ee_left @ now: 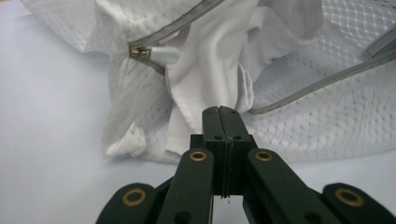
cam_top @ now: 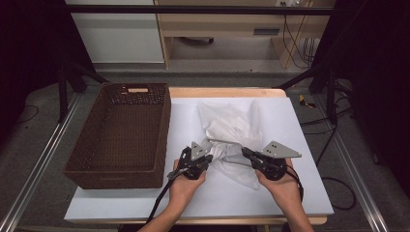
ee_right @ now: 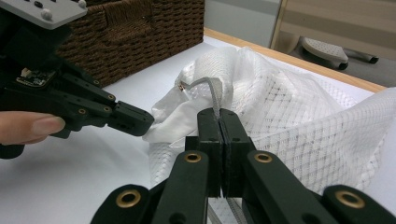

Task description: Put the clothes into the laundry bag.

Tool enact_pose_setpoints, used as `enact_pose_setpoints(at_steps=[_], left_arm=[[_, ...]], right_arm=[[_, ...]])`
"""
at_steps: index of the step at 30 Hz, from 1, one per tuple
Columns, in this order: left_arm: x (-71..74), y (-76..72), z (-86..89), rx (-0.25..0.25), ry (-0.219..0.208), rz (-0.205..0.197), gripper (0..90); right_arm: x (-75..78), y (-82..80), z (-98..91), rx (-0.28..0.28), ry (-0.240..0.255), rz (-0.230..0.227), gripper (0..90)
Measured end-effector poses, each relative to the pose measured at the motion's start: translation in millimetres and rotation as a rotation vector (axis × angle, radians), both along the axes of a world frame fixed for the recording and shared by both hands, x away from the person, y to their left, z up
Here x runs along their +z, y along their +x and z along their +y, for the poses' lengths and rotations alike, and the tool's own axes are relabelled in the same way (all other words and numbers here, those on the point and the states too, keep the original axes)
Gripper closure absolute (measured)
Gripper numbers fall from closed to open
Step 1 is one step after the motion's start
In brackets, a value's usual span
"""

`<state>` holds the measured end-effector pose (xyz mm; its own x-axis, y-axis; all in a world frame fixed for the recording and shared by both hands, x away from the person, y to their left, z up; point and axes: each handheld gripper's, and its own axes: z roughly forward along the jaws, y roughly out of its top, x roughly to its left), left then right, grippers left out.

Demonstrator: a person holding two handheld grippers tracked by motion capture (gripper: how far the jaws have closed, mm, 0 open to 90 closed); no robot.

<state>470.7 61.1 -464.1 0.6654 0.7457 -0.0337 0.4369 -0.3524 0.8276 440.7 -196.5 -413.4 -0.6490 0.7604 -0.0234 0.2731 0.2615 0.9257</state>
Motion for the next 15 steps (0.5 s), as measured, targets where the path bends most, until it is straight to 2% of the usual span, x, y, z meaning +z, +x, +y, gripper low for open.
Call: enact_pose_setpoints(at_steps=[3,8,9,10,11,15], left_arm=[[-2.3,-1.8,5.0,0.007,0.027,0.013,90.0],[-4.8,-2.1,10.6,0.022,0.050,0.025,90.0],[-6.0,-2.3,12.7,0.026,0.092,0.024,90.0],[-6.0,-2.3,12.7,0.026,0.092,0.024,90.0],[-7.7,-0.9,14.0,0.025,0.118,0.033,90.0],[-10.6,3.3,14.4,0.020,0.138,0.058,90.0]], right_arm=[[-1.1,-1.3,-0.3,0.004,0.005,0.001,89.5],[-1.2,-2.4,-1.3,0.006,0.007,-0.002,89.5],[-1.2,-2.7,-1.6,0.006,0.008,-0.002,89.5],[-1.2,-2.7,-1.6,0.006,0.008,-0.002,89.5],[-1.4,-3.2,-1.7,0.008,0.011,0.000,89.5],[-1.8,-3.6,-0.9,0.014,0.006,0.002,89.5]])
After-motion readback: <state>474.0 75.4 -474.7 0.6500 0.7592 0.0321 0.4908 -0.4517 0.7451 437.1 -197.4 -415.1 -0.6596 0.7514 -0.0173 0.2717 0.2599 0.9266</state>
